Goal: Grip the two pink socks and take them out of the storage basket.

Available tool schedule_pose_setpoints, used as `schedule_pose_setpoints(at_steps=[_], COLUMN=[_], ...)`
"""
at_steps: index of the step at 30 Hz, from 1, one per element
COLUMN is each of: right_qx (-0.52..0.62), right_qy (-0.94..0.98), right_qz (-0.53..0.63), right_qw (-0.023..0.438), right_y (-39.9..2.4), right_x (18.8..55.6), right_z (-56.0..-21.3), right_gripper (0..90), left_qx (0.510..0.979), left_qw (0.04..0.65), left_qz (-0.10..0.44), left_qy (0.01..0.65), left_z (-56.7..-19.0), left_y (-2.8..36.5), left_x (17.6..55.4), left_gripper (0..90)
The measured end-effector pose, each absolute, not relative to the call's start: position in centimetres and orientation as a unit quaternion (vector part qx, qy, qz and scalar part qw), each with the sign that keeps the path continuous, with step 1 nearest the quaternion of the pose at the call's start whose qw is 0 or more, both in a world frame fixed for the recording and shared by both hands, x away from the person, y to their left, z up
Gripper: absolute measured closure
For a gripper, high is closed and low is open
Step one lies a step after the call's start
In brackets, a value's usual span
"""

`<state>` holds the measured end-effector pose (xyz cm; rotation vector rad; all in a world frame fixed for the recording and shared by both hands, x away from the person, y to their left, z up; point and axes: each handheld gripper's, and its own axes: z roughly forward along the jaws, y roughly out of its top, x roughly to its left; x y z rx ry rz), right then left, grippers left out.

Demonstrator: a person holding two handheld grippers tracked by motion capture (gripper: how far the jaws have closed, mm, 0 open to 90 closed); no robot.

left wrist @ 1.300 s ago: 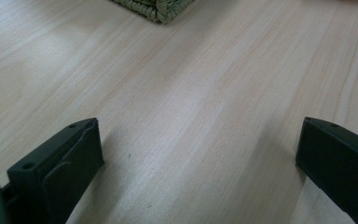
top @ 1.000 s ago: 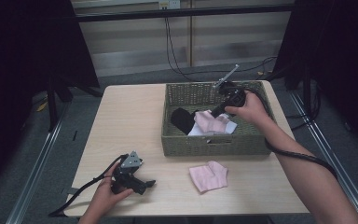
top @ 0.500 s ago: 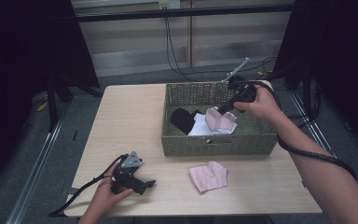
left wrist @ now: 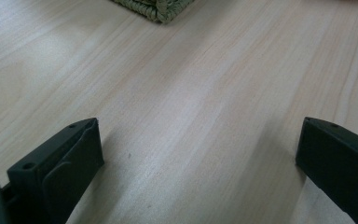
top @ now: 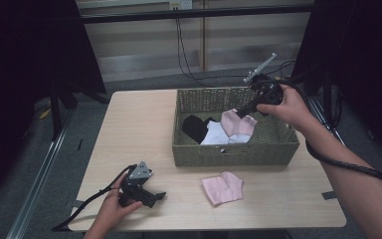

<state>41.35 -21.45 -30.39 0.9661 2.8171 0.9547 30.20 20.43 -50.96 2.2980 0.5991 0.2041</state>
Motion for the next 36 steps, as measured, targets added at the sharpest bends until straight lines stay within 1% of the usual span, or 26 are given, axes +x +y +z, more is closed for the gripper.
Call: schedule_pose_setpoints(at_steps=[20,36], right_qx=[0.273,0.237], right_qy=[0.904,0.910], right_qz=[0.328,0.341], right_qw=[0.007,-0.001], right_y=[-22.0,-22.0], right_x=[38.3,36.1], right_z=[-27.3,-26.0], right_gripper=[87.6,87.6], left_qx=[0.896,0.896], left_qw=[0.370,0.370], left_qz=[0.080,0.080], left_qy=[0.234,0.234], left_z=[-51.0,-51.0], left_y=[20.4,20.4], left_x=[30.2,30.2], left_gripper=[0.0,0.0])
